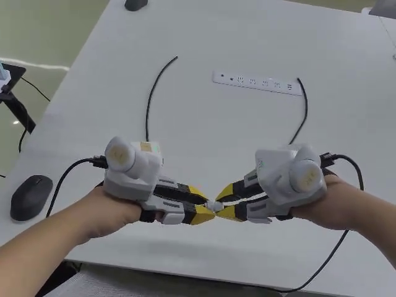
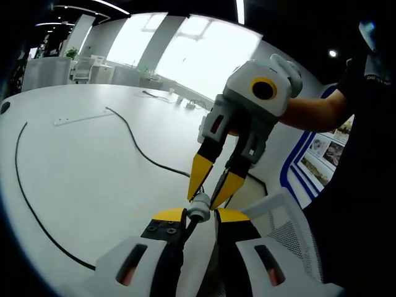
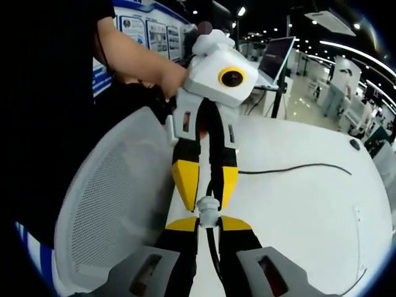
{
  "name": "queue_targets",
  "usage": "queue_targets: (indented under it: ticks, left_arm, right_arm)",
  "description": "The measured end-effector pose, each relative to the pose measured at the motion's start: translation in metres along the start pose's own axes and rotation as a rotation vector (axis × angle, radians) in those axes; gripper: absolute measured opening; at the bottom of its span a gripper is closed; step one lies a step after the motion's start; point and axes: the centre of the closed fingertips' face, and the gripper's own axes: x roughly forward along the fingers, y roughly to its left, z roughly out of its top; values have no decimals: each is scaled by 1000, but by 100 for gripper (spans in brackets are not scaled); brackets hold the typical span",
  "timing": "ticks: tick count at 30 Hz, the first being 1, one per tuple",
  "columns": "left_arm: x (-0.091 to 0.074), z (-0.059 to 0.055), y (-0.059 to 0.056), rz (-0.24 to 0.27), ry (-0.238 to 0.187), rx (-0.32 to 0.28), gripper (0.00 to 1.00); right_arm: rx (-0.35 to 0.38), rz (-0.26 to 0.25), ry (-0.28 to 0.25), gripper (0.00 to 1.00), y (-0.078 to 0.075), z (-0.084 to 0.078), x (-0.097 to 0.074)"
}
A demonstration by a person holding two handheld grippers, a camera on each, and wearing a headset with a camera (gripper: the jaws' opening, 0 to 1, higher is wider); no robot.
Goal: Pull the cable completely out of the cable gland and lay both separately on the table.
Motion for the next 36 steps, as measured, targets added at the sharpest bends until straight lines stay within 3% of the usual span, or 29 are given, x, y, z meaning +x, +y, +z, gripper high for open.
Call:
queue_targets:
  ticks: [5,11,17,19,21,23,26,29,31,34,36]
  left_arm:
    - [0,-1,1,-3,0,-3,16]
    - [-1,0,2,-12,1,-16,16]
    - [-5,7,5,17,-19,-39,15]
    - [-5,8,4,22,-19,8,15]
    - [-4,5,2,19,-8,-6,15]
    - [-5,8,4,30,-22,57,15]
    - [-7,12,-1,24,-28,146,15]
    - [-7,10,-1,37,-3,213,15]
    - [-6,11,-2,34,-5,240,15]
    - [-5,12,-4,25,-4,250,14]
    - [-4,12,-5,23,0,260,14]
  right_arm:
    - [-72,-11,-9,6,1,-1,1]
    - [-68,-31,-29,6,0,0,1]
    - [-57,-87,-70,8,-7,5,-3]
    - [-2,-83,-121,9,-7,10,-7]
    - [33,-75,-131,12,-7,10,-10]
    - [120,-73,-149,18,-9,8,-14]
    - [299,-23,-165,19,-9,1,-18]
    - [428,52,-236,26,-7,2,-20]
    - [447,51,-228,19,-12,-5,-20]
    - [468,72,-228,21,-14,-8,-17]
    - [494,103,-267,21,-11,0,-18]
